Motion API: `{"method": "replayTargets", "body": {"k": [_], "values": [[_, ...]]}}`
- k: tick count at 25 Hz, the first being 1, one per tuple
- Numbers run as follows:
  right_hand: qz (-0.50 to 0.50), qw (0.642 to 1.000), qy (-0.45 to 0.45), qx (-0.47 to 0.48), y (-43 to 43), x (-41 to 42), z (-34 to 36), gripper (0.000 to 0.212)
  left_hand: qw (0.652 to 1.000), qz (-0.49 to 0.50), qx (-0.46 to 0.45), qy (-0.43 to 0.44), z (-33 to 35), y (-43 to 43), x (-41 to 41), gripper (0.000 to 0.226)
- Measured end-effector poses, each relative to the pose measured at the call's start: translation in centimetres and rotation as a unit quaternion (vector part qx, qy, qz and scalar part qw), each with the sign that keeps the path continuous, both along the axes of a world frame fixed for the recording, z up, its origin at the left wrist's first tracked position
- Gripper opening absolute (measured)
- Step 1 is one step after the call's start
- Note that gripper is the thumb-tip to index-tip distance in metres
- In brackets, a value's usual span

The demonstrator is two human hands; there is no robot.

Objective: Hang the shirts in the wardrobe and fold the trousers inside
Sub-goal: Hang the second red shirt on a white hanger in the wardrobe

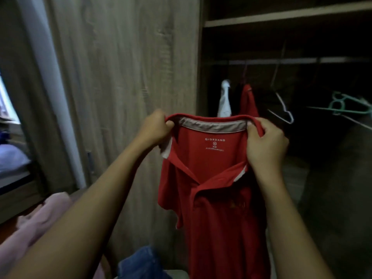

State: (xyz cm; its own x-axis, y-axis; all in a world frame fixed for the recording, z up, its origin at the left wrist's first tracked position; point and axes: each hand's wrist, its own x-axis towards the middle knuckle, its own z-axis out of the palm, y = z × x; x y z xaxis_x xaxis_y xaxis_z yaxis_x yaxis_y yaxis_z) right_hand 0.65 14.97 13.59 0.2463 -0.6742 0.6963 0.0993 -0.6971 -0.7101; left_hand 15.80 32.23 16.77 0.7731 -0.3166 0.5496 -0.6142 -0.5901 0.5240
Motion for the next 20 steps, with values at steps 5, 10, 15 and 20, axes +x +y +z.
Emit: {"method": "replayTargets", "body": {"k": [5, 10, 15, 20], "values": [[-0.084, 0.992, 0.078, 0.053, -5.0, -3.1, -0.9, 0.025, 0.998, -0.066, -0.01, 0.006, -1.0, -6.5, -1.6, 0.034], [-0.083, 0.972, 0.172, 0.135, -9.4, -5.2, -0.8, 0.032, 0.989, -0.116, -0.091, 0.015, -1.5, -12.8, -3.0, 0.021], [-0.063, 0.953, 0.223, 0.196, -12.9, -4.7, -1.0, 0.036, 0.983, -0.125, -0.134, 0.019, 0.0, -16.0, -4.2, 0.025], [-0.115, 0.96, 0.247, 0.069, -16.3, -1.5, 0.0, 0.036, 0.98, -0.166, -0.104, 0.024, 1.8, -18.7, -4.7, 0.017]]}}
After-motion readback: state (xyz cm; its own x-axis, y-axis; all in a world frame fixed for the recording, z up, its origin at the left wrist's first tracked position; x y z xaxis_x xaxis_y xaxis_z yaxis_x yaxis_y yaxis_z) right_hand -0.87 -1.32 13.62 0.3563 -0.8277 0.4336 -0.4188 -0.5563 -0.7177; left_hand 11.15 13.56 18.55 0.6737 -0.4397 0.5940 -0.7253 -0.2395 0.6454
